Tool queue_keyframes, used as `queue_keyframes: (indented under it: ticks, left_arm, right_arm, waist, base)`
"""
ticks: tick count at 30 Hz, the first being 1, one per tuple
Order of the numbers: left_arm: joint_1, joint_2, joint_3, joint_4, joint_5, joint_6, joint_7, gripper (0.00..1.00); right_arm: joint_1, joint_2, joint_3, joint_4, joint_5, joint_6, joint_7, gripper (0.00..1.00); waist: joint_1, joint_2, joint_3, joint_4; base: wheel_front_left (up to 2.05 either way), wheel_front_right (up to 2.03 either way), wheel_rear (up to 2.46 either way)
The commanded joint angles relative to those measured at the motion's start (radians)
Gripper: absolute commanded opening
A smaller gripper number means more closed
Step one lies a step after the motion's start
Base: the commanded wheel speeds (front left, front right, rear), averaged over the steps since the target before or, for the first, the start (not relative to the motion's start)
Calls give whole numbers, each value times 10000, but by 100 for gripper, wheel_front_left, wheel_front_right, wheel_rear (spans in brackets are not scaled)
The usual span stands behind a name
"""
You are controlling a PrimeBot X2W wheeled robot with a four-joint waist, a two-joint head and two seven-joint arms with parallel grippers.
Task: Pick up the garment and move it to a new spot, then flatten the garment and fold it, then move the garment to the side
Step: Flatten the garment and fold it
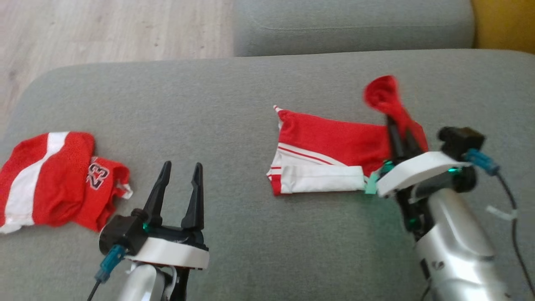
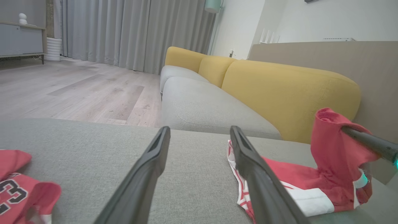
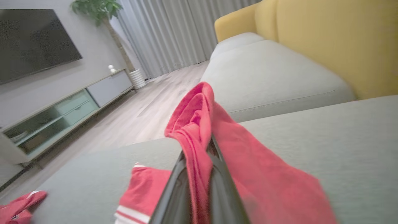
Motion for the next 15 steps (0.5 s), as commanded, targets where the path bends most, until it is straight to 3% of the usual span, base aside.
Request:
queue_keyframes:
  ticks: [1, 9, 15]
  left_arm:
    - [-338, 64, 260, -340, -38, 16, -51, 100]
    - [-536, 30, 21, -249, -85, 16, -51, 100]
    - [-646, 19, -194, -188, -92, 16, -51, 100]
  right_arm:
    - [-212, 111, 684, -362, 472, 65, -24, 0]
    - [-938, 114, 2184, 863, 2042, 65, -541, 0]
    - [-1347, 115, 2881, 1893, 2582, 65, -893, 0]
  waist:
    - [1, 0, 101, 257]
    - [1, 0, 490, 1139]
    - [1, 0, 720, 1694]
  base:
    - [0, 0, 0]
    - [0, 0, 0]
    - [0, 0, 0]
